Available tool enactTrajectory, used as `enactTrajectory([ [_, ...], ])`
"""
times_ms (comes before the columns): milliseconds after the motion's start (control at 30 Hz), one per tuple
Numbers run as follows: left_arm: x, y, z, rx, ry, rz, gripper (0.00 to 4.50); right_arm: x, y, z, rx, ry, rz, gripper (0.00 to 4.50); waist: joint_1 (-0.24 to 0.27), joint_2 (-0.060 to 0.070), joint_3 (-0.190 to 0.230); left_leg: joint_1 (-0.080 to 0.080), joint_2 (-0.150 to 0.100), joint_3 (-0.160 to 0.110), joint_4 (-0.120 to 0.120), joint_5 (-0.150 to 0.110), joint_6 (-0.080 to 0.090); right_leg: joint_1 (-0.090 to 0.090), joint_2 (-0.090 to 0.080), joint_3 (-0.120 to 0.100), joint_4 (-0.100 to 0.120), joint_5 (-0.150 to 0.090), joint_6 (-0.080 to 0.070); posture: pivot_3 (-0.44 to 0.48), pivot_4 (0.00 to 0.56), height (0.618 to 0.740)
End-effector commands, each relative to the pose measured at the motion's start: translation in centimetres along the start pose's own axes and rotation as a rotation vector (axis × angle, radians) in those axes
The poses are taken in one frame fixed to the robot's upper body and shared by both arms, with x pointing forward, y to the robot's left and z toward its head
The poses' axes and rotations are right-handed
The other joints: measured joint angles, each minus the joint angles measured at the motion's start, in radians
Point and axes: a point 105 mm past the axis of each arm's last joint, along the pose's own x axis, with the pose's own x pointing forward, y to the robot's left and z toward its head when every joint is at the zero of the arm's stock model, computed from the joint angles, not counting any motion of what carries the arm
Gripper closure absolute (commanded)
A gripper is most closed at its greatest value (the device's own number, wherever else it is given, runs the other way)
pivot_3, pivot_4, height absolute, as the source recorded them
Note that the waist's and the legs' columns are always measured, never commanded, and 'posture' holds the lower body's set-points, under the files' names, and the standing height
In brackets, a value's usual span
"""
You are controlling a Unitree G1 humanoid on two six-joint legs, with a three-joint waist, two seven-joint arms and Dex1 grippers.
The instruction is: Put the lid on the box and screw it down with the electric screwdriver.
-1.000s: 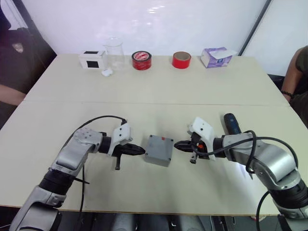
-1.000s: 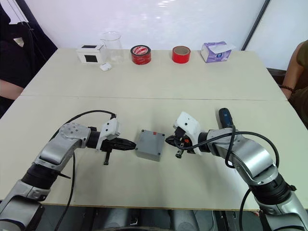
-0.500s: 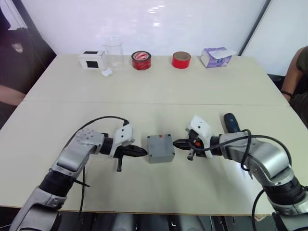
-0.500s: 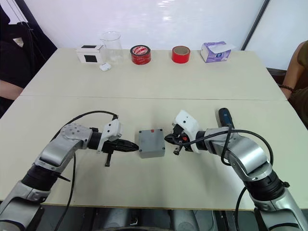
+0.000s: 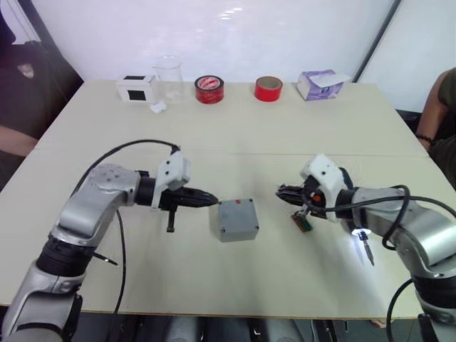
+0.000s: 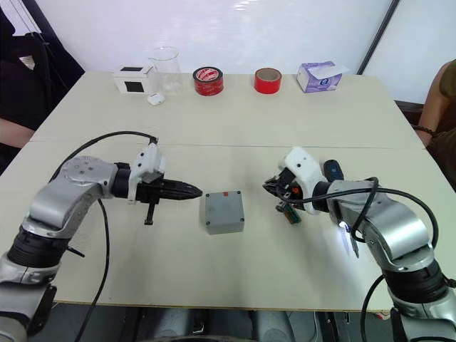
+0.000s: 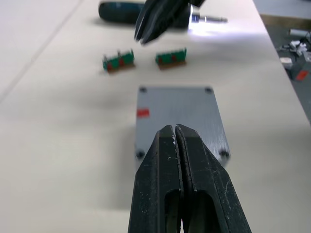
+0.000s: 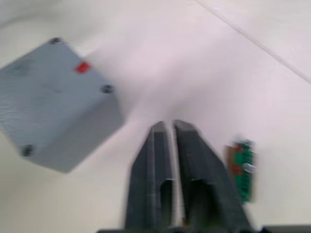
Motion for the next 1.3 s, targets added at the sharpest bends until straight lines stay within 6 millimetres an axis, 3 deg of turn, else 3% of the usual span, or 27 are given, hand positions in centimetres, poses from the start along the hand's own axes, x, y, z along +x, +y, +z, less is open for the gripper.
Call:
enactTrajectory([
  [33, 0.0, 0.0, 1.9, 0.047, -0.046, 0.001, 4.50, -0.2, -1.2, -0.1, 0.020, -0.025, -0.054, 2.66, -0.001, 0.000, 0.000, 0.000, 0.000, 0.000, 0.000, 0.000, 0.000, 0.000, 0.000, 0.000, 0.000, 0.000, 0.000, 0.000, 0.150, 0.740],
  [167, 0.3, 0.0, 2.1, 0.057, -0.048, -0.001, 4.50, 0.8, -2.2, -0.7, 0.039, -0.038, -0.104, 0.94, -0.003, 0.000, 0.000, 0.000, 0.000, 0.000, 0.000, 0.000, 0.000, 0.000, 0.000, 0.000, 0.000, 0.000, 0.000, 0.000, 0.150, 0.740],
  [500, 0.7, -0.3, 2.2, 0.060, -0.053, 0.001, 4.50, 1.8, -4.3, -2.3, 0.155, -0.042, -0.150, 0.94, 0.000, 0.000, 0.000, 0.000, 0.000, 0.001, 0.000, 0.000, 0.000, 0.000, 0.000, 0.001, 0.000, 0.000, 0.000, 0.000, 0.150, 0.740],
  [900, 0.8, -0.4, 1.9, 0.052, -0.053, 0.004, 4.50, 1.9, -4.8, -1.9, 0.167, -0.059, -0.157, 0.94, -0.001, 0.000, 0.000, 0.000, 0.000, 0.001, 0.000, 0.000, 0.000, 0.000, 0.000, 0.001, 0.000, 0.000, 0.000, 0.000, 0.150, 0.740],
  [1000, 0.8, -0.4, 1.9, 0.052, -0.055, 0.002, 4.50, 2.0, -4.9, -2.0, 0.169, -0.056, -0.159, 1.56, -0.001, 0.000, 0.000, 0.000, 0.000, 0.001, 0.000, 0.000, 0.000, 0.000, 0.000, 0.001, 0.000, 0.000, 0.000, 0.000, 0.150, 0.740],
  [1233, 0.8, -0.5, 1.9, 0.054, -0.055, 0.005, 4.50, 2.3, -5.1, -2.7, 0.181, -0.030, -0.163, 4.28, -0.001, 0.000, 0.000, 0.000, 0.000, 0.001, 0.000, 0.000, 0.000, 0.000, 0.000, 0.001, 0.000, 0.000, 0.000, 0.000, 0.150, 0.740],
  [1300, 0.8, -0.4, 1.8, 0.054, -0.055, 0.008, 4.50, 2.4, -4.9, -2.9, 0.180, -0.017, -0.152, 4.43, -0.001, 0.000, 0.000, 0.000, 0.000, 0.001, 0.000, 0.000, 0.000, 0.000, 0.000, 0.001, 0.000, 0.000, 0.000, 0.000, 0.150, 0.740],
])
